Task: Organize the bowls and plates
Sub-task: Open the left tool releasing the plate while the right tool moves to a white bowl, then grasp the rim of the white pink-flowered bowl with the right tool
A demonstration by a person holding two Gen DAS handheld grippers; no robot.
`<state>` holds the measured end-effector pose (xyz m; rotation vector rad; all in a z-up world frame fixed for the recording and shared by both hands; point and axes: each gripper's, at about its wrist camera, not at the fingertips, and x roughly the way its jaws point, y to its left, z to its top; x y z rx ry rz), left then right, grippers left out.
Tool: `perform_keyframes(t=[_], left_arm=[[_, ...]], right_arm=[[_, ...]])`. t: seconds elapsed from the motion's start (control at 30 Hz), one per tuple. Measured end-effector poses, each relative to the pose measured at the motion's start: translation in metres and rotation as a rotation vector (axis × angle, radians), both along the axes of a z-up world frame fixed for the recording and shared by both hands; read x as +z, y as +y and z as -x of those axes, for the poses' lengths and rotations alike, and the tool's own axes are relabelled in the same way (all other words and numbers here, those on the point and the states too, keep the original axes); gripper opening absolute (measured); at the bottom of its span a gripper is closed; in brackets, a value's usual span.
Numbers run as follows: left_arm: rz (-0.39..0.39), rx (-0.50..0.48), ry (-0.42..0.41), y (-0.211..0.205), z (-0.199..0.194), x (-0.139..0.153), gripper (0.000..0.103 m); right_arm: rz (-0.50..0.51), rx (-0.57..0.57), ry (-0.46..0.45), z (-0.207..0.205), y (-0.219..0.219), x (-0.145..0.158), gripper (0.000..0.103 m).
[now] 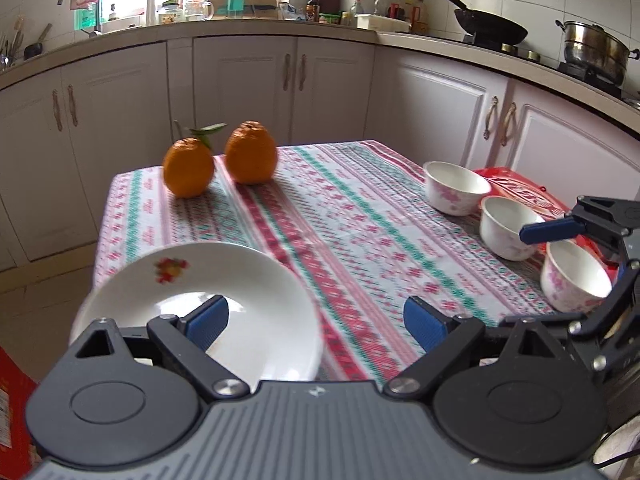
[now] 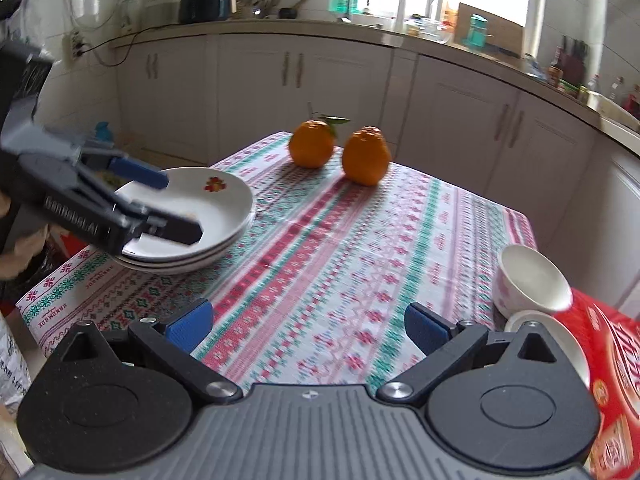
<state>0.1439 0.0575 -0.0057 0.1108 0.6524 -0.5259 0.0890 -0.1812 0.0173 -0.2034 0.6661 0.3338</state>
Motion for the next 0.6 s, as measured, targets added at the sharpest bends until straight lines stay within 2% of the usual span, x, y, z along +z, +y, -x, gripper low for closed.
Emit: perform_keyframes(t=[0.2, 0.43, 0.6], left_arm=[[-0.002, -0.068, -0.021, -0.052, 0.030, -0.015, 0.094], [-0.054, -0.255, -0.048, -0.122, 0.054, -0.029, 0.094], [-0.055, -0.355, -0.040, -0.161, 0.062, -0.038, 0.094]], right_arm=[[-0.018, -0.099, -0.006, 0.021, -0.048, 0.001, 0.103], [-0.025, -0.233, -0.004, 0.041, -0.108, -0.001, 0.103], [-0.049, -0.303, 0.016, 0.048, -0.141, -0.007, 0.103]])
